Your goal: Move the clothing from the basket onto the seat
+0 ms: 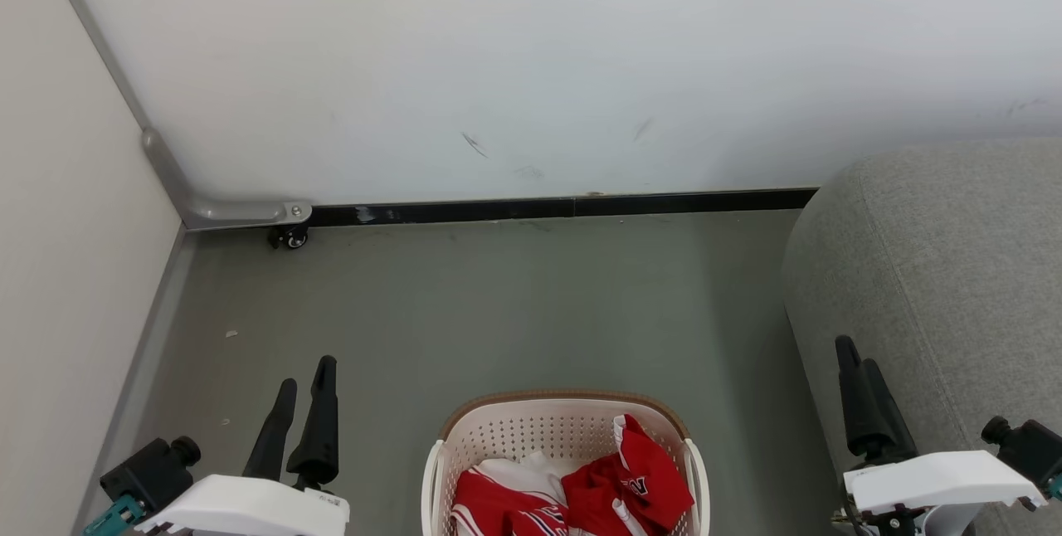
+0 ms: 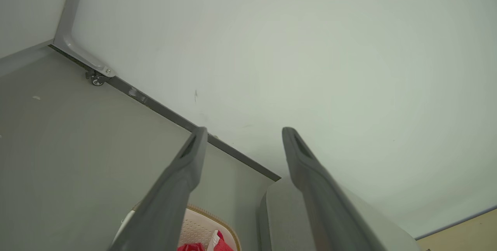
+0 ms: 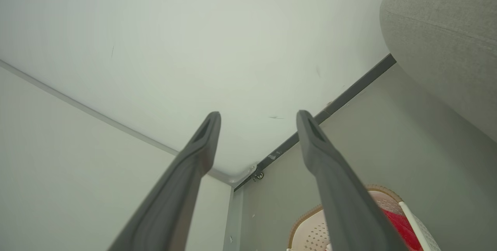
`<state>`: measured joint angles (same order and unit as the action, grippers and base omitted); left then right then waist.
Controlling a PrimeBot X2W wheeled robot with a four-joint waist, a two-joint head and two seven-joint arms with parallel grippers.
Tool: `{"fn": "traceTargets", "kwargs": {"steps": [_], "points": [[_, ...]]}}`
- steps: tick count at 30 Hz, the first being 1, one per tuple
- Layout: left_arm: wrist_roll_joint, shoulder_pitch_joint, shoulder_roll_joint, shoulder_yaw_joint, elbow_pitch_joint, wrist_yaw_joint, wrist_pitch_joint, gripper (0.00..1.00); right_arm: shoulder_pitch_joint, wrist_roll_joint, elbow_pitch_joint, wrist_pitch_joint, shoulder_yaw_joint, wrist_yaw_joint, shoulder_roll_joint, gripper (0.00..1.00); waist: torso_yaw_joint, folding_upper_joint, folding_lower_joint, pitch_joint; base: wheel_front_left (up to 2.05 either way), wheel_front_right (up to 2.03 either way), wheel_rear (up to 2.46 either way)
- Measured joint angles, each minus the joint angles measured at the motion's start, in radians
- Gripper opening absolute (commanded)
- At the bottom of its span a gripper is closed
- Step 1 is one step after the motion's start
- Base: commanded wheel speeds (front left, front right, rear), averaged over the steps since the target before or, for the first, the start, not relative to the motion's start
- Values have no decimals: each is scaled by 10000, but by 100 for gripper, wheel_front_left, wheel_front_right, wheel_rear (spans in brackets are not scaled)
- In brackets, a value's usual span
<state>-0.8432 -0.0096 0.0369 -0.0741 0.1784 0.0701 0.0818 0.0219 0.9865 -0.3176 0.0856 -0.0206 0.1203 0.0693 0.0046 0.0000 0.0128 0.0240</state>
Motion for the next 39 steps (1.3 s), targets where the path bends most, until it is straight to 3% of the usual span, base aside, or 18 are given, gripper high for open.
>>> {"fn": "traceTargets", "kwargs": {"steps": [15,39], "points": [[2700,68,142,-571,-81,-583,491,100,33,-2798,-303,476,-456,27,-12,100,5,0,-103,-69,0,0,0],[6347,350,163,-1170,479,-1452,1338,100,215,-6892,-1181,918,-947,29,-125,100,0,0,-121,105,0,0,0]]}}
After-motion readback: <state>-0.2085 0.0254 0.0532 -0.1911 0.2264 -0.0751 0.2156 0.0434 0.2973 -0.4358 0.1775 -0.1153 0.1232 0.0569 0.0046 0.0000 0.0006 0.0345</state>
